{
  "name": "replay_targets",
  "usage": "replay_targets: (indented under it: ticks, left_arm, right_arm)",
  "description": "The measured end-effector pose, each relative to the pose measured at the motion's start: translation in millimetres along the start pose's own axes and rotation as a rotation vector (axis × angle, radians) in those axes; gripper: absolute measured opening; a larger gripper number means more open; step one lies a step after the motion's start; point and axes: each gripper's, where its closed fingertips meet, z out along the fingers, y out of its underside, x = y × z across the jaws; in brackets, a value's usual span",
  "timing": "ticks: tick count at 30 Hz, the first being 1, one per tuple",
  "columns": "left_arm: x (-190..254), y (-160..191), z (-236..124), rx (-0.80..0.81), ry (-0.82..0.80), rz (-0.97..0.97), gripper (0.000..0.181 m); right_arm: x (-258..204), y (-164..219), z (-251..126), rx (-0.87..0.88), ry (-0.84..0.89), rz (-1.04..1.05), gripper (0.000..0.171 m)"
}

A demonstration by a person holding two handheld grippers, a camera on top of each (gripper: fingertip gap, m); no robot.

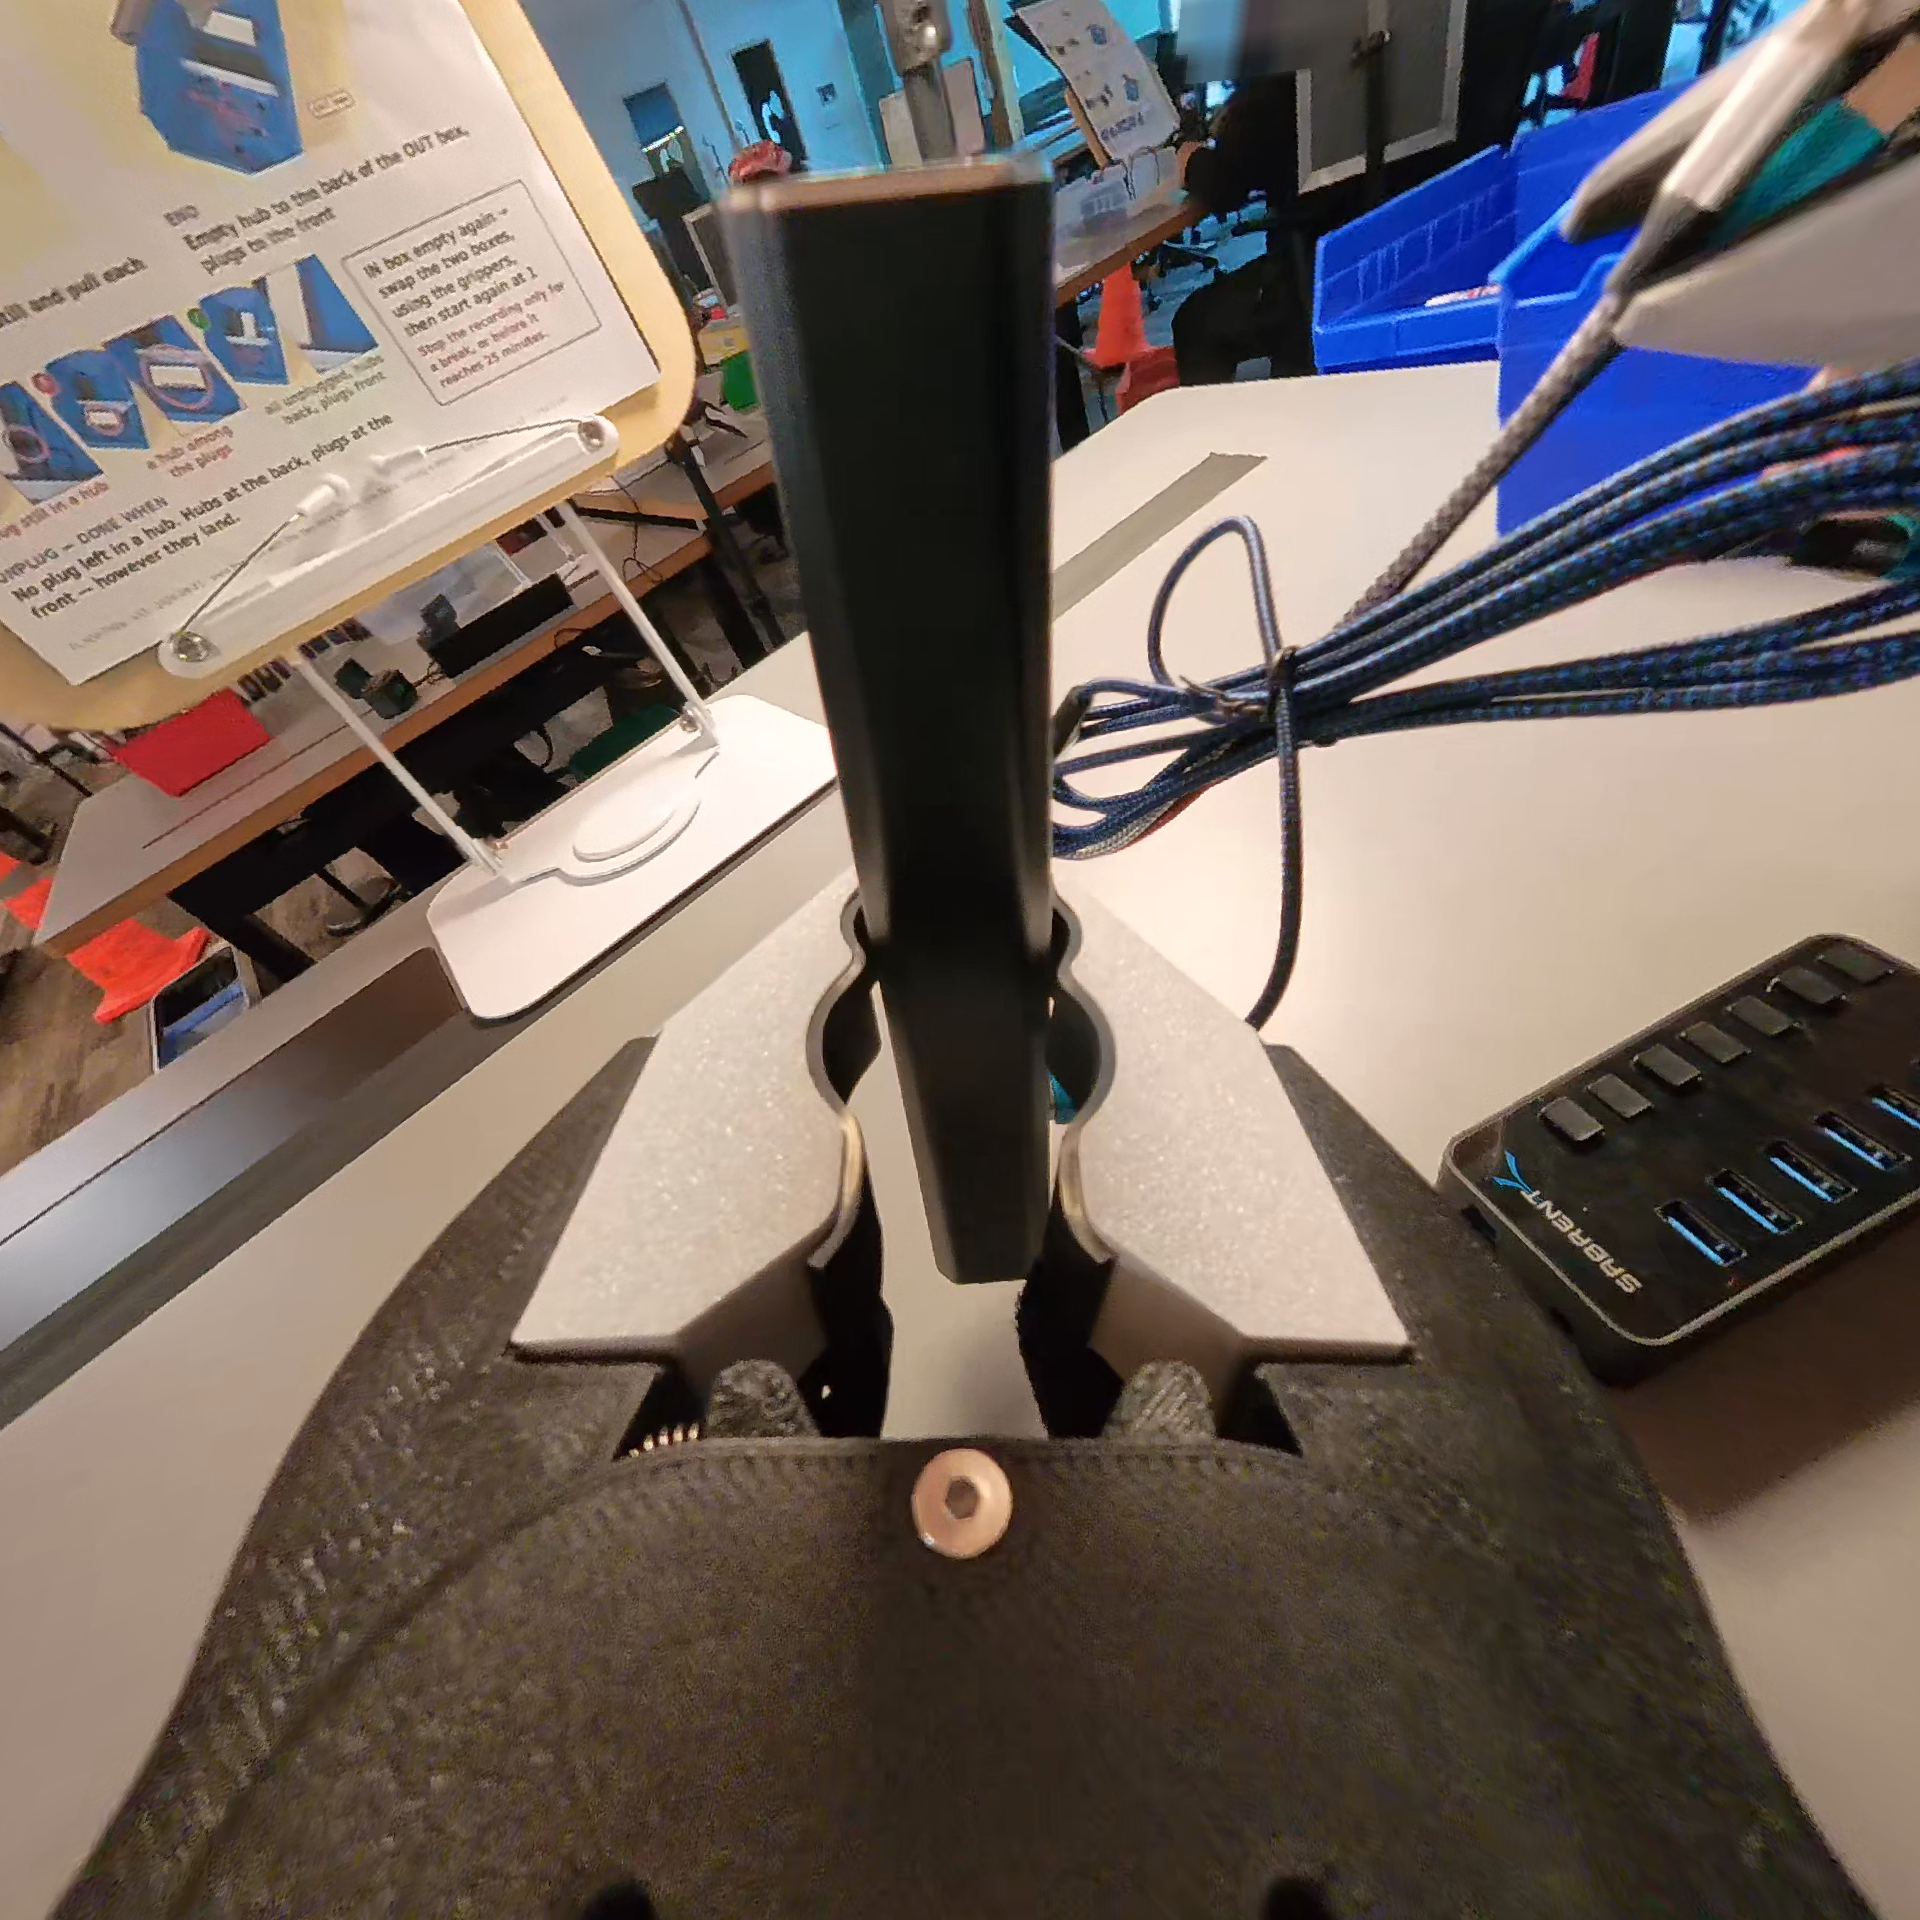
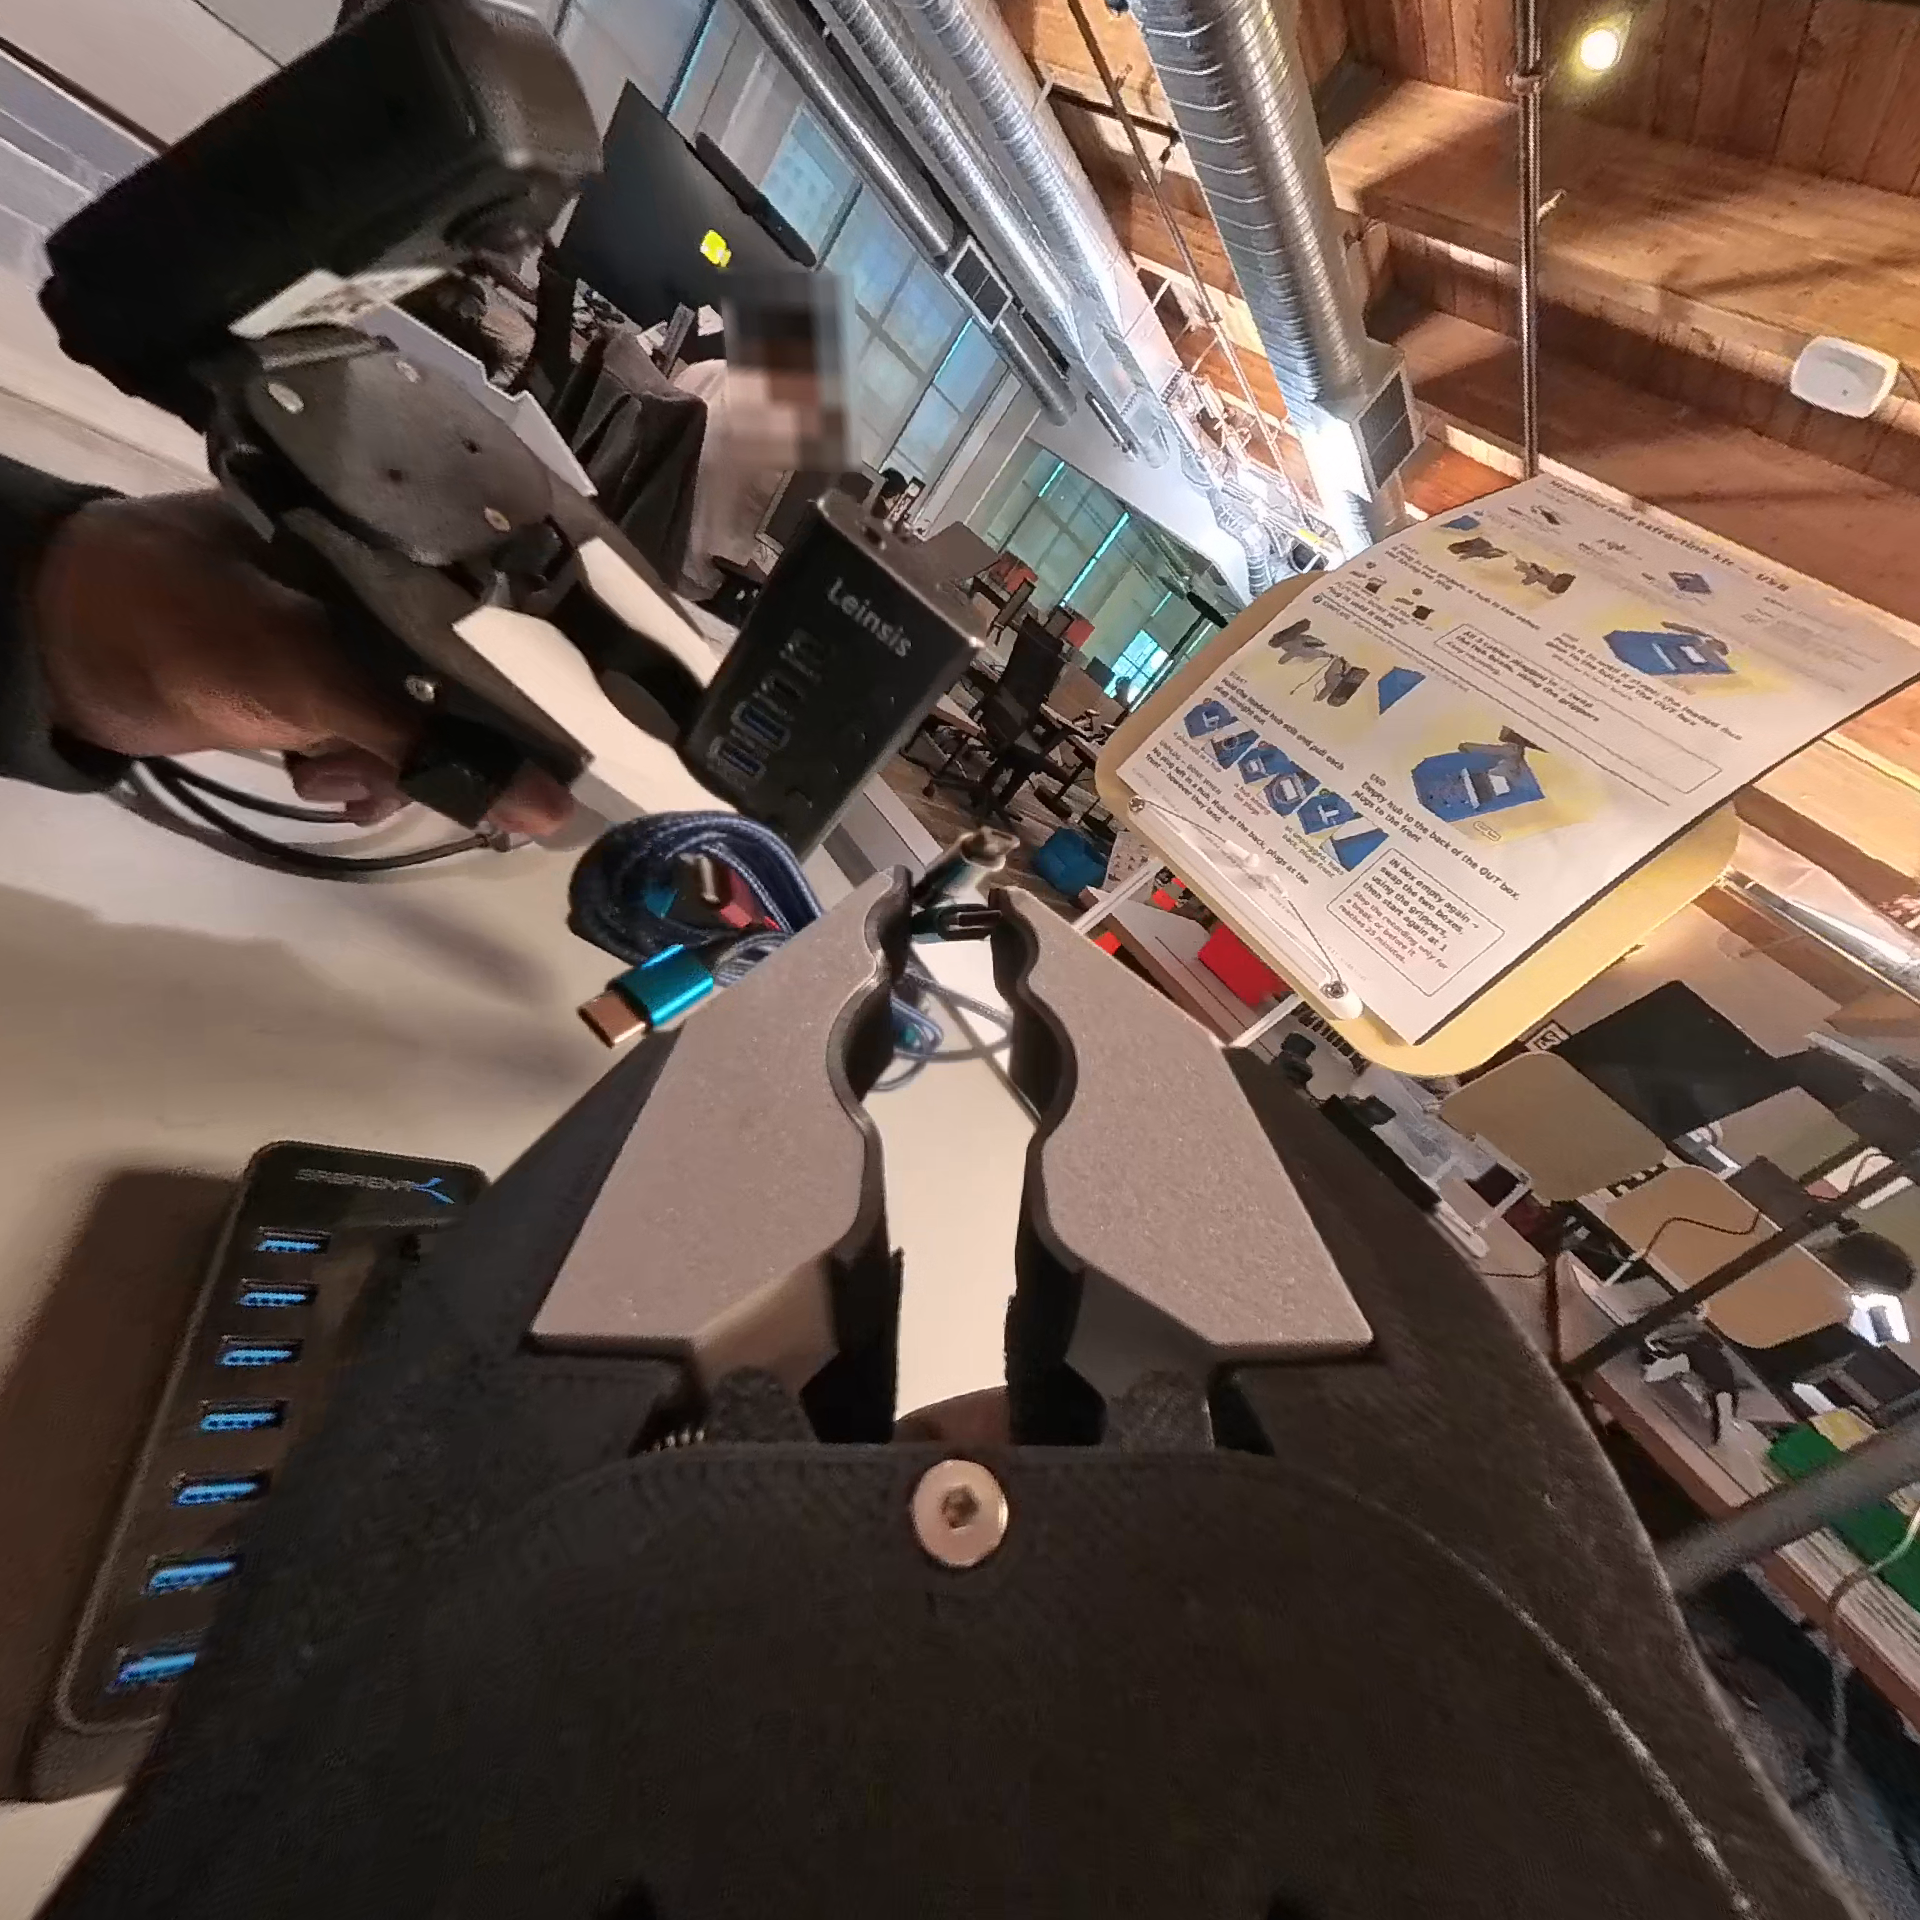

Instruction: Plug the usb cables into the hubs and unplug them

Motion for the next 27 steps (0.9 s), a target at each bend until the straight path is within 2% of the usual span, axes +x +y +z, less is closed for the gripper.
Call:
replay_targets:
  ticks: [7,12,15,21,27]
  left_arm:
    - [17.1,2.9,4.6,-0.022,0.027,0.08,0.029]
    - [18.7,3.7,5.2,-0.021,0.046,0.039,0.029]
    - [10.2,-0.6,2.0,0.009,0.037,-0.025,0.029]
    - [-13.6,-13.1,-8.8,0.108,0.036,-0.207,0.029]
    - [-32.5,-19.7,-17.7,0.194,0.072,-0.401,0.029]
  right_arm:
    - [8.8,-9.6,1.6,0.031,0.067,0.09,0.006]
    - [4.8,-0.7,5.1,-0.026,0.056,0.073,0.006]
    - [6.8,6.2,5.7,-0.065,0.05,0.082,0.006]
    - [3.3,47.3,8.2,-0.24,0.001,0.057,0.009]
    - [-27.4,57.1,11.5,-0.26,-0.114,-0.087,0.017]
